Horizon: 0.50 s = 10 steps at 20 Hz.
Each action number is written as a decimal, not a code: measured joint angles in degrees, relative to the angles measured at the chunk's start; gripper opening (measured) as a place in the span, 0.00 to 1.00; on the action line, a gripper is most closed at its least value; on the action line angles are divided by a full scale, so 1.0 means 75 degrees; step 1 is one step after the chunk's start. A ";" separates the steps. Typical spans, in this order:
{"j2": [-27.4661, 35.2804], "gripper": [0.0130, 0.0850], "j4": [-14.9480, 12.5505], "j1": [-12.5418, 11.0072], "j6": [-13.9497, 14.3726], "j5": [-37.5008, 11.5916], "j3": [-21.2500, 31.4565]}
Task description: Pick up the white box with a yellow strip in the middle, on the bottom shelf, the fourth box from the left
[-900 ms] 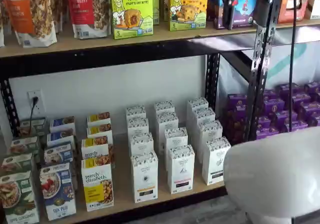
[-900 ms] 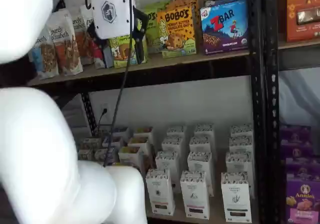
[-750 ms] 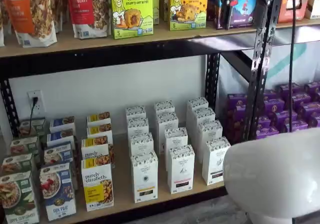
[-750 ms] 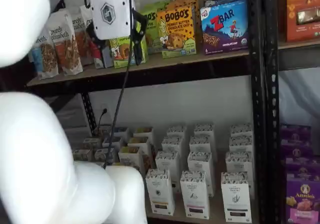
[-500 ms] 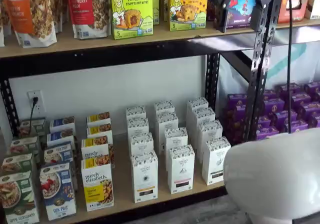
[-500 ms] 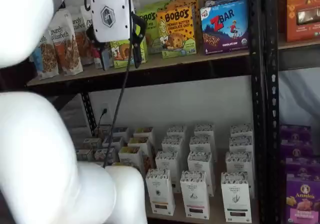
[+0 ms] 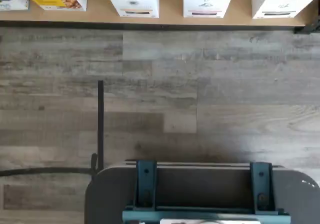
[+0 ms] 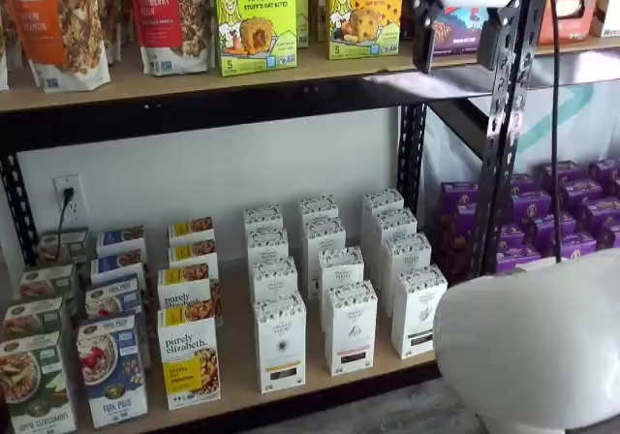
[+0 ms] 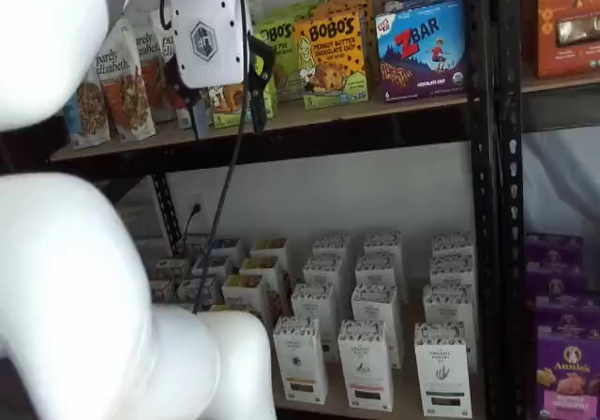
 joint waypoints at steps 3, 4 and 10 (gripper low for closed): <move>-0.0025 1.00 -0.0059 0.0154 0.0127 -0.0169 0.0182; -0.0028 1.00 -0.0063 0.0198 0.0168 -0.0220 0.0251; -0.0202 1.00 -0.0177 0.0538 0.0456 -0.0830 0.0873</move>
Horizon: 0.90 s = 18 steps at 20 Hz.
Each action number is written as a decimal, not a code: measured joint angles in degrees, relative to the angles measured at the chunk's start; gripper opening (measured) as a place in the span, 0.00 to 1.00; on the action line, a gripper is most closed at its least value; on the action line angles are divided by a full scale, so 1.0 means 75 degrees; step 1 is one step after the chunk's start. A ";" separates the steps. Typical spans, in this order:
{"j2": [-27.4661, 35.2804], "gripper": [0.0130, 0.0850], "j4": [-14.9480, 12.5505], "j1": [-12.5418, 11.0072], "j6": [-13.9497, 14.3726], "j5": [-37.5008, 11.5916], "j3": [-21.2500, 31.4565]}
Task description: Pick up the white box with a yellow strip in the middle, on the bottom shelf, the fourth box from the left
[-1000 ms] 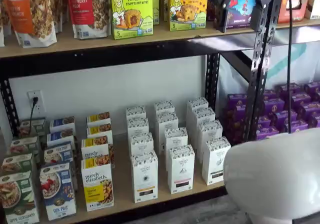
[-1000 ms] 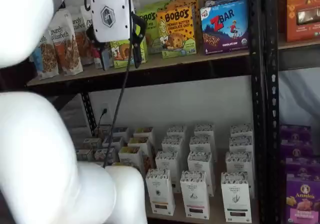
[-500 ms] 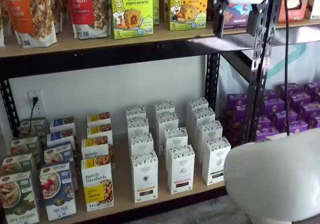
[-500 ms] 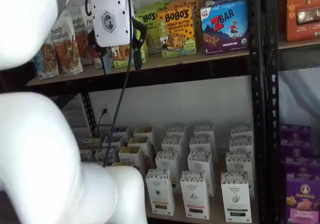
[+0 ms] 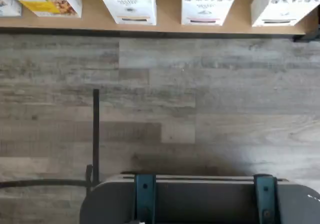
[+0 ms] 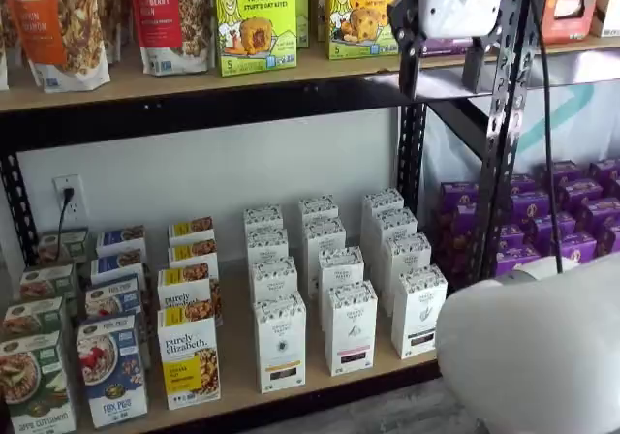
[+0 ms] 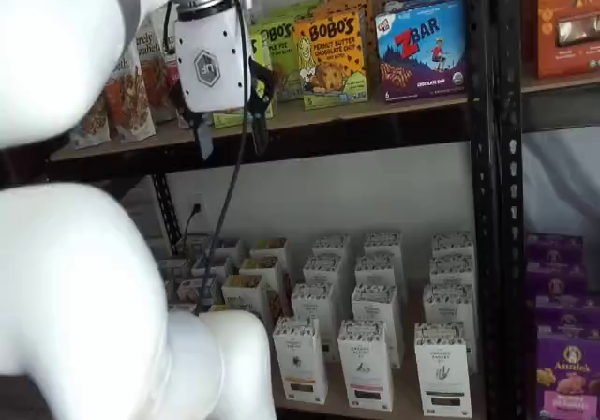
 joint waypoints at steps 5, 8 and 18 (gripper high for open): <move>-0.0086 1.00 0.0008 0.0114 0.0103 -0.0490 0.0556; -0.0125 1.00 -0.0089 0.0230 0.0195 -0.0805 0.0860; 0.0021 1.00 -0.0307 0.0931 0.0859 -0.2480 0.1921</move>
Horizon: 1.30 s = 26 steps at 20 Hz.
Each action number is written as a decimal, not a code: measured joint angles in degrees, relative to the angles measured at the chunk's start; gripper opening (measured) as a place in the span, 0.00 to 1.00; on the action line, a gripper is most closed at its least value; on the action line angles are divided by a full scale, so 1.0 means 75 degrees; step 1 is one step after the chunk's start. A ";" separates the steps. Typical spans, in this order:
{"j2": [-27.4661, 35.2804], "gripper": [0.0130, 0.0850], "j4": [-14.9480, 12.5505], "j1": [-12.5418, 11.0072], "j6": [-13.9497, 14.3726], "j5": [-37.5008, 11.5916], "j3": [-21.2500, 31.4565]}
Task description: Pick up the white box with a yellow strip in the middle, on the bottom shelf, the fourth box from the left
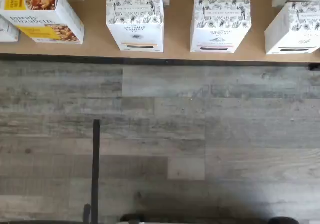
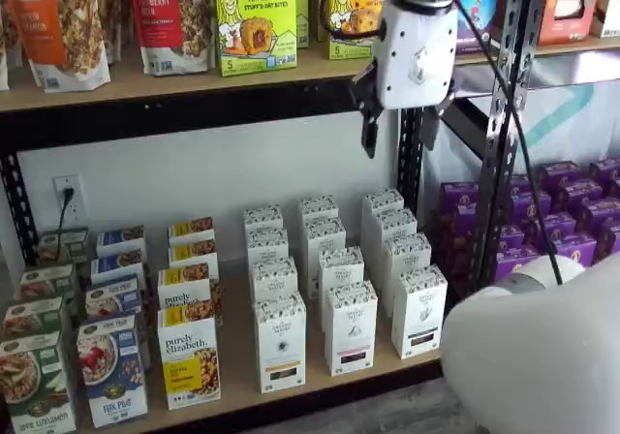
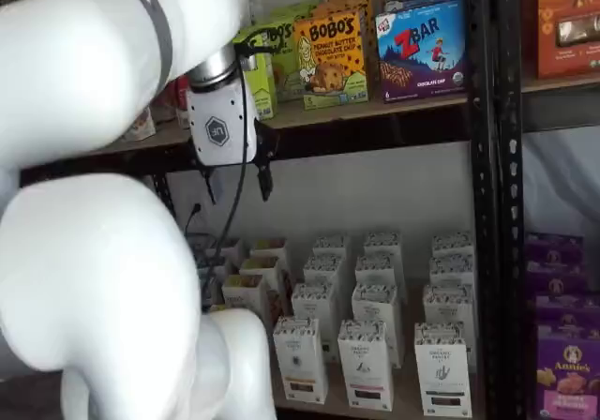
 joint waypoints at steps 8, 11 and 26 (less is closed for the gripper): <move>0.0534 1.00 0.0078 0.0398 0.0374 -0.1331 0.0583; 0.0774 1.00 0.0205 0.0395 0.0330 -0.1754 0.0799; 0.2943 1.00 0.0643 0.0449 0.0049 -0.4304 0.1572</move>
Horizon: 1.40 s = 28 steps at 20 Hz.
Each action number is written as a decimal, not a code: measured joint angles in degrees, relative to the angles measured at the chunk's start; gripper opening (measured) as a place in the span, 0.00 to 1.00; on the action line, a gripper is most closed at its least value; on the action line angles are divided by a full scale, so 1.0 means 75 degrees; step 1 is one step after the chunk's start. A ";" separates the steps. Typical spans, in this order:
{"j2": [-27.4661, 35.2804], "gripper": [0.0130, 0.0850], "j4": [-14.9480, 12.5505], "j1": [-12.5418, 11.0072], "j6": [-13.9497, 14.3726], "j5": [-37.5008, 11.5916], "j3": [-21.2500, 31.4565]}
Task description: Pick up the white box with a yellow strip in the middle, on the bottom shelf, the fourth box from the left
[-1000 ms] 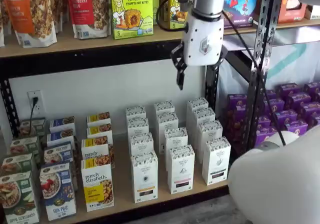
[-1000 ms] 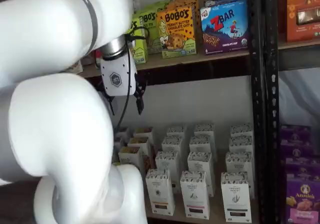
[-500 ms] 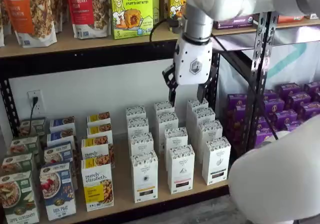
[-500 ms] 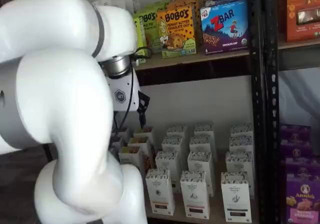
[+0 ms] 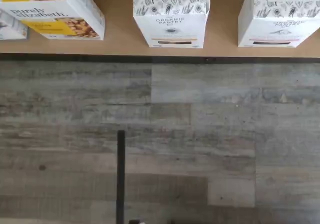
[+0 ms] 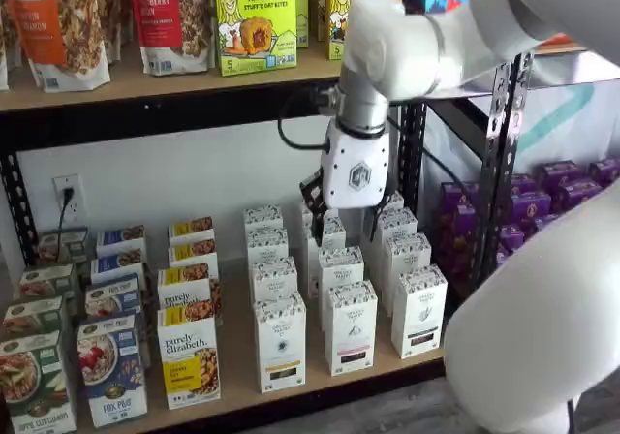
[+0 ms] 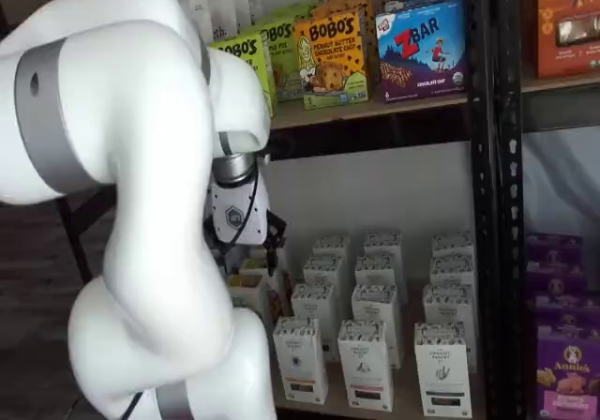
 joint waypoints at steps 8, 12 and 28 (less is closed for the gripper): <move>0.1418 1.00 -0.0291 0.0057 0.0172 -0.1339 0.0051; 0.2050 1.00 -0.0197 0.0072 0.0083 -0.1973 -0.0018; 0.4624 1.00 -0.0151 -0.0137 -0.0232 -0.3387 -0.1128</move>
